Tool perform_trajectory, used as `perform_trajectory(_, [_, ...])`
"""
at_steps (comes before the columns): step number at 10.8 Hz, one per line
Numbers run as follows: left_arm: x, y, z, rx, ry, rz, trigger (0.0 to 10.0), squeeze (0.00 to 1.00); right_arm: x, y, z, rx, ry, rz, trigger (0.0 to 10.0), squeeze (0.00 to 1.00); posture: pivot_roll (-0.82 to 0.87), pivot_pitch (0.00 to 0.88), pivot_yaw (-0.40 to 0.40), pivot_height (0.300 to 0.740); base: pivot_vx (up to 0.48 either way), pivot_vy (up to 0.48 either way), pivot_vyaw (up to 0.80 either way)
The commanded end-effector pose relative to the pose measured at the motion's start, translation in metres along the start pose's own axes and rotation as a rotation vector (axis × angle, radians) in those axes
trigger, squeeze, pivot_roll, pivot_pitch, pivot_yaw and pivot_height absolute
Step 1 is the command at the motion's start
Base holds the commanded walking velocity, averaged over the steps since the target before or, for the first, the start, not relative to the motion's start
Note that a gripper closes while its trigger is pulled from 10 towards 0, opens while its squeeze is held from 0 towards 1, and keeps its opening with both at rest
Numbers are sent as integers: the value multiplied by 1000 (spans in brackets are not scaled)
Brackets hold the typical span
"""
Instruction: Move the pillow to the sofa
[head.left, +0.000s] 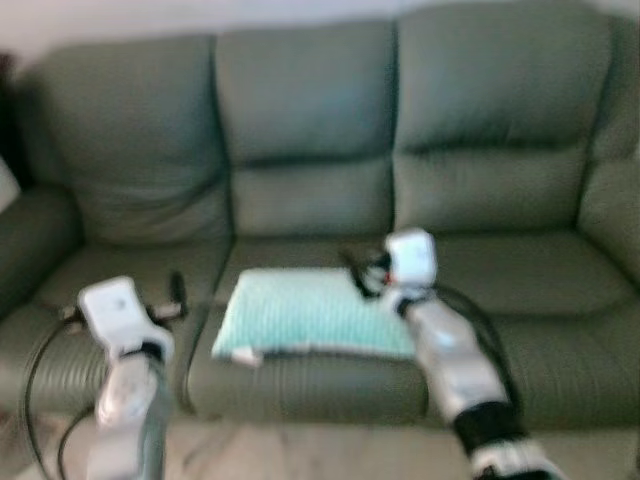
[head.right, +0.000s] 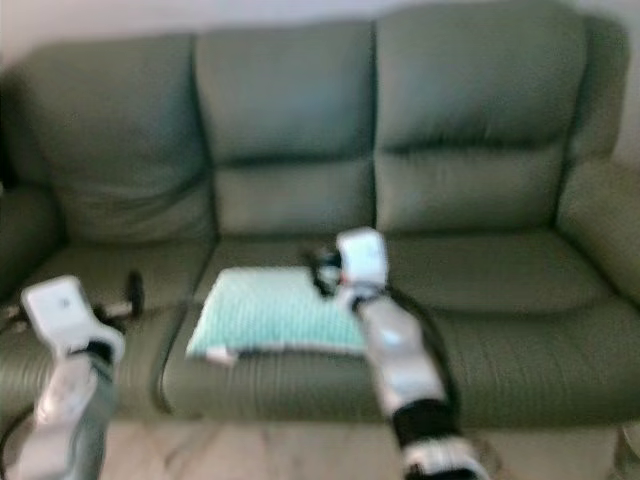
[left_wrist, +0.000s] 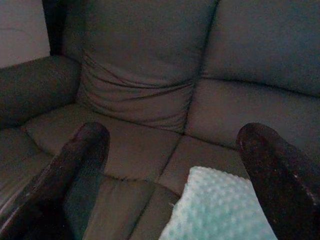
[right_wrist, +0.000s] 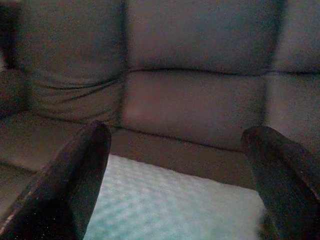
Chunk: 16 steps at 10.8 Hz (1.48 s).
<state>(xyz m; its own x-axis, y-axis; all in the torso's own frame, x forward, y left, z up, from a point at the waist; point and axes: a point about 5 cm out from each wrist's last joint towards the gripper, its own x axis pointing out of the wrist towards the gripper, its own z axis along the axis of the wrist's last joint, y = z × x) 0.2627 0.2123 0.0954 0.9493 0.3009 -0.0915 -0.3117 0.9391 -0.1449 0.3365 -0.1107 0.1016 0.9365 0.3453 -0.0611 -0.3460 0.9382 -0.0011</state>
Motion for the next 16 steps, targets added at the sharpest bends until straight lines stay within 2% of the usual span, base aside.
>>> perform_trajectory(1, [2, 5, 4, 14, -10, 18, 10000, 0, 4, 7, 5, 5, -17, 21, 10000, 0, -181, 15, 98, 740, 0, 0, 0])
perform_trajectory(7, [4, 21, -2, 49, 11, 87, 10000, 0, 5, 9, 4, 6, -14, 37, 10000, 0, -179, 0, 92, 740, 0, 0, 0])
perform_trajectory(9, [-1, 37, -28, 102, 100, 91, 10000, 0, -2, 0, -10, -1, 39, 8, 10000, 0, -177, 0, 94, 740, 0, 0, 0])
perform_trajectory(10, [-4, 41, -35, 111, 128, 85, 10000, 0, -4, -2, -17, -1, 67, 5, 10000, 0, -177, 0, 94, 740, 0, 0, 0])
perform_trajectory(11, [-13, 53, -57, 136, 209, 89, 10000, 0, -13, -8, -37, -8, 146, -17, 10000, 0, -178, 0, 94, 740, 0, 0, 0])
perform_trajectory(12, [-27, 75, -93, 212, 335, 94, 10000, 0, -29, -16, -72, -6, 297, -48, 10000, 0, -179, 0, 95, 740, 0, 0, 0])
perform_trajectory(15, [-48, 101, -125, 253, 504, 137, 10000, 0, -55, -25, -109, 53, 461, -97, 10000, 0, -180, 0, 95, 740, 0, 0, 0])
perform_trajectory(16, [-68, 112, -147, 241, 632, 164, 10000, 0, -74, -26, -131, 46, 575, -105, 10000, 0, -185, 0, 95, 740, 0, 0, 0])
